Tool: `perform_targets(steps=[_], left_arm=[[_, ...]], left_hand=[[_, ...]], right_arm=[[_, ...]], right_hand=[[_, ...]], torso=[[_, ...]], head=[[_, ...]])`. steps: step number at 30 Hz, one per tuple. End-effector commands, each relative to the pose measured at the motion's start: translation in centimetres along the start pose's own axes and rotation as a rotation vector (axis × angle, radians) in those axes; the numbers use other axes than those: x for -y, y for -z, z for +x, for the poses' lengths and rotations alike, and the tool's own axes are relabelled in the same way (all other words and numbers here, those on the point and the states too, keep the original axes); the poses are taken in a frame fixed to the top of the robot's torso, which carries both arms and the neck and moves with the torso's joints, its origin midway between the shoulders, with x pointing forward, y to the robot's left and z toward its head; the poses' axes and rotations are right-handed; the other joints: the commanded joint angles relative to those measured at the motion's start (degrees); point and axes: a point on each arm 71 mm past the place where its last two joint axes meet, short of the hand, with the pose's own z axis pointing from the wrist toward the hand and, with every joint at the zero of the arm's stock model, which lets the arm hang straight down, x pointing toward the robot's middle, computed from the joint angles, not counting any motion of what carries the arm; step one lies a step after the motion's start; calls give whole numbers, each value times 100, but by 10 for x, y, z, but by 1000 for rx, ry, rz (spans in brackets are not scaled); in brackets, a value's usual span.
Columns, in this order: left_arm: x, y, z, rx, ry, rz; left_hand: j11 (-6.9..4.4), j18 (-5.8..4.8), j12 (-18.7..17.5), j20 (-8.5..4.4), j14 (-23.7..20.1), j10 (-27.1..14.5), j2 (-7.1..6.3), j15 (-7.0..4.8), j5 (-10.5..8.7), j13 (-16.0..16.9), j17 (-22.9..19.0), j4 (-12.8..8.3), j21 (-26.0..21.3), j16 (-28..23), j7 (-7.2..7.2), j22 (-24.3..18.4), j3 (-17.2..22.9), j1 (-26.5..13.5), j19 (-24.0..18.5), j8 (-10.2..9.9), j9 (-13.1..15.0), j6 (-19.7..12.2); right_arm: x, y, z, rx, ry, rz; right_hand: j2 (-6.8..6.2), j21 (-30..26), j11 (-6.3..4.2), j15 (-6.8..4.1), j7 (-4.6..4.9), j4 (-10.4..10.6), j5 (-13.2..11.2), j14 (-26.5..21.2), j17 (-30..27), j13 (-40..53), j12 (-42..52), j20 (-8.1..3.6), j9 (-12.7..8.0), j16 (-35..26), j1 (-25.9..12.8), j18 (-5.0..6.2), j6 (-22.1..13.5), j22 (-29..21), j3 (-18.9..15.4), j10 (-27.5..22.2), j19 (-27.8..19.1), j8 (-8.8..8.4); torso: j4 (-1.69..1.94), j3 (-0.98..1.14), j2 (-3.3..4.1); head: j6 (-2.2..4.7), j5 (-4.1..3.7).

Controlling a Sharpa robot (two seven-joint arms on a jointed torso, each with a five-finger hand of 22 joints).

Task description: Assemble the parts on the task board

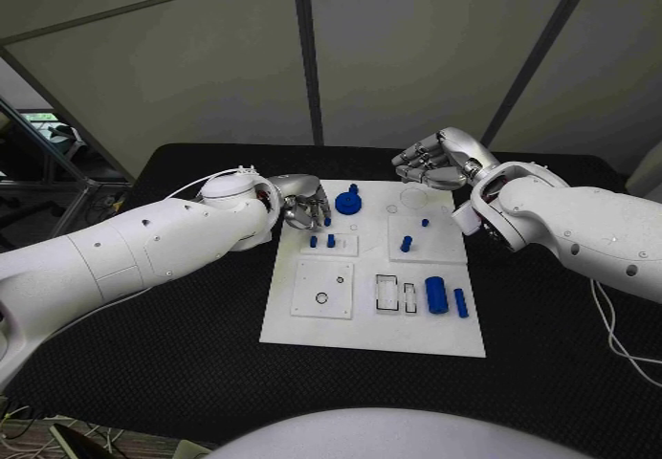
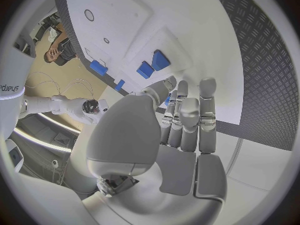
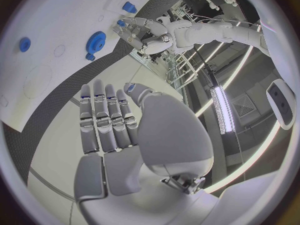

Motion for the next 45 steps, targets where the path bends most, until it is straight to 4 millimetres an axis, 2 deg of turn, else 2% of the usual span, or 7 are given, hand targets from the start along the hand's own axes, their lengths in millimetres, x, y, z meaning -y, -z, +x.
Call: perform_targets(steps=[1,8,17,26,28,32,45], left_arm=[[-3,1,-1,7,-1,-13],[-14,10,-12,64,18,-24],[-43,40,-37,251,316,-22],[-41,69,-34,337,777,96],[-36,73,-32,336,873,141],[-29,79,-30,338,990,208],[-22,86,-27,350,1105,268]], left_hand=[[33,-141,-33,33,10,12,-13,33,-23,9,-10,13,-32,17,7,174,-9,-44,3,-25,-16,-69],[47,-126,-50,35,-46,-3,-10,40,-22,17,-129,15,-138,-48,10,147,-3,-39,-30,3,-24,-55],[65,-54,-13,54,-679,-7,19,57,-27,124,-1373,72,-814,-955,-7,-106,-23,-91,-337,251,3,349],[124,-68,-44,97,-1070,-190,44,125,-22,165,-2108,147,-1054,-1622,66,-282,-65,-176,-448,321,-19,417],[180,-72,-94,129,-1159,-309,58,160,-26,148,-2178,164,-1159,-1761,96,-357,-69,-186,-522,283,-51,341],[208,-67,-140,164,-1245,-426,59,197,-27,123,-2254,196,-1282,-1904,103,-455,-113,-222,-589,274,-77,317],[233,-63,-162,182,-1282,-491,78,211,-25,104,-2304,188,-1366,-1992,119,-530,-139,-188,-615,274,-95,305]], right_arm=[[0,0,-5,54,34,7],[10,5,-9,-18,189,46],[24,21,-17,-161,524,103],[22,34,-22,-153,823,98],[20,37,-21,-145,852,90],[17,41,-20,-133,881,79],[13,46,-3,-175,884,52]], right_hand=[[-34,-20,19,-7,27,-22,40,-29,-14,-8,30,9,8,-21,-1,71,37,2,49,-21,-37,12],[-67,451,-94,-294,-82,-398,-129,919,125,-10,-4,-316,30,386,150,86,213,249,1,46,704,79],[23,1725,-414,-680,-315,-729,-643,2035,942,19,-7,-875,34,1678,165,44,604,1007,-523,679,1536,124],[-102,2780,-394,-677,-356,-688,-685,2067,2986,3,-401,-911,-23,4378,-47,53,587,1757,-472,548,1425,-99],[-133,2938,-395,-678,-375,-646,-681,2115,3672,5,-412,-901,-20,5155,-95,57,579,1862,-428,537,1456,-105],[-245,3165,-381,-664,-381,-584,-689,2100,4228,5,-425,-884,-21,5837,-159,63,515,2025,-358,461,1429,-114],[-297,3373,-356,-654,-375,-569,-583,2058,4539,3,-415,-864,-13,6231,-118,67,487,2182,-238,382,1351,-99]], torso=[[-5,0,1],[4,-8,-4],[-7,-2,-32],[23,-41,-57],[17,-16,-49],[1,-21,-38],[2,-20,-40]], head=[[1,7],[11,-21],[77,-176],[185,-646],[204,-673],[222,-711],[199,-795]])
